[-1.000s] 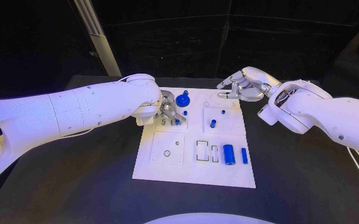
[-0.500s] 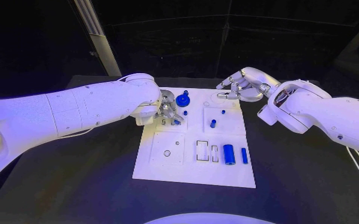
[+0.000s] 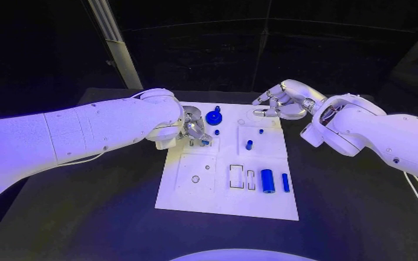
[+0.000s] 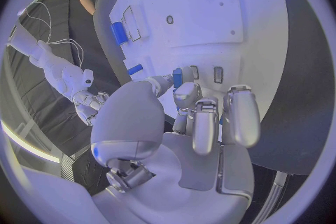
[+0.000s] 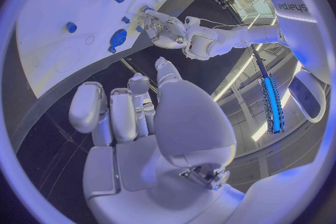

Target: Assemble the parts on the task board

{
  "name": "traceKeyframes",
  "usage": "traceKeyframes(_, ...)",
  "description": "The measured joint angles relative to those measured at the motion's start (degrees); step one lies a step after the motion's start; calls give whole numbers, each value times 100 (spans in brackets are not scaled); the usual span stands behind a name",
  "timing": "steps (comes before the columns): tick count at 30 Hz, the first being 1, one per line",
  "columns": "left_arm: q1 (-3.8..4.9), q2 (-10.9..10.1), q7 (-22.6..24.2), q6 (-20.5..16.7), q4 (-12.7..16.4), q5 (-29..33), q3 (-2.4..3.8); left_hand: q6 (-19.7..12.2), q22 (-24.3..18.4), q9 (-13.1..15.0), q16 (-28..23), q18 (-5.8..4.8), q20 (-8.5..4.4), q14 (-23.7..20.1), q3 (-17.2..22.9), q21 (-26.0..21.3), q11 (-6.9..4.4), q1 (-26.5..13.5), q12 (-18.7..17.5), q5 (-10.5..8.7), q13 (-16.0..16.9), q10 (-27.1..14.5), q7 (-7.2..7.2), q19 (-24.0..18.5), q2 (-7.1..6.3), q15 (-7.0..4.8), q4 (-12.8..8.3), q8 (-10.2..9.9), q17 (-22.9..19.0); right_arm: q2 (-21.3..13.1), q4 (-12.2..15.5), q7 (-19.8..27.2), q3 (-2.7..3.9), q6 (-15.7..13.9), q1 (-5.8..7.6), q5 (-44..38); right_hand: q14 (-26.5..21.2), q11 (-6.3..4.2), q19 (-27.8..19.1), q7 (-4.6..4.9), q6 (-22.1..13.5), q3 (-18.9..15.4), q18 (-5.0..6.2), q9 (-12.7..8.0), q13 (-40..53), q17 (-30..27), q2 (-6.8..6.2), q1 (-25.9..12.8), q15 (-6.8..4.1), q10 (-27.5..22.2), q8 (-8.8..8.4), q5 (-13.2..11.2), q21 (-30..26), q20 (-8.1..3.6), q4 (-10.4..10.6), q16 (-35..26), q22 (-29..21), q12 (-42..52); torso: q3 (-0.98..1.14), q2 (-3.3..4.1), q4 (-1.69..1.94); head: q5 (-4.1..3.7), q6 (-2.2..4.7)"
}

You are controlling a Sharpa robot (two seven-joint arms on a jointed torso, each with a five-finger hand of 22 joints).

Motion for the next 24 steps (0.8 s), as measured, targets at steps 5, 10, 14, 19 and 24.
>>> traceKeyframes(5,0,-110,24,-197,120,-2,-2,0,37,15,0,0,14,0,51,18,9,-49,25,22,27,30,0,14,-12,0,-18,20,0,2,-7,-2,0,14,0,0,0,0,0,0,0,0,0,0,0,0,0,0,0,0,0,0,0,0,0,0,0,0,4,0,0,19,-9)
traceKeyframes(10,-12,-173,24,-393,186,-59,-5,0,49,17,0,0,16,0,58,38,9,-57,25,22,27,30,0,16,-19,0,-26,20,0,-2,-8,-5,0,24,0,-1,0,0,0,0,0,0,0,0,0,0,0,0,0,0,0,0,0,0,0,0,0,0,7,0,0,34,-13)
traceKeyframes(14,-50,-185,4,-511,188,-153,-16,1,49,25,0,0,16,0,65,38,10,-101,25,22,27,30,1,16,-5,0,-33,20,0,-6,-9,-7,0,29,0,-1,0,0,0,0,0,0,0,0,0,0,0,0,0,0,0,0,0,0,0,0,0,0,6,1,0,55,-16)
traceKeyframes(19,-102,-177,-28,-621,164,-303,-44,9,49,28,0,0,13,0,136,38,10,-128,25,22,27,30,9,18,-31,0,-104,22,0,-6,-9,-8,0,34,0,-2,0,0,0,0,0,0,0,0,0,0,0,0,0,0,0,0,0,0,0,0,1,0,7,3,1,73,-29)
traceKeyframes(24,-133,-164,-65,-646,153,-417,-79,9,58,28,0,0,-5,0,144,38,10,-148,50,21,38,30,10,37,-51,0,-112,43,0,-4,-9,-8,0,38,0,-2,0,0,0,0,0,0,0,0,1,0,0,0,0,0,0,0,0,0,0,0,1,0,6,7,-5,87,-39)
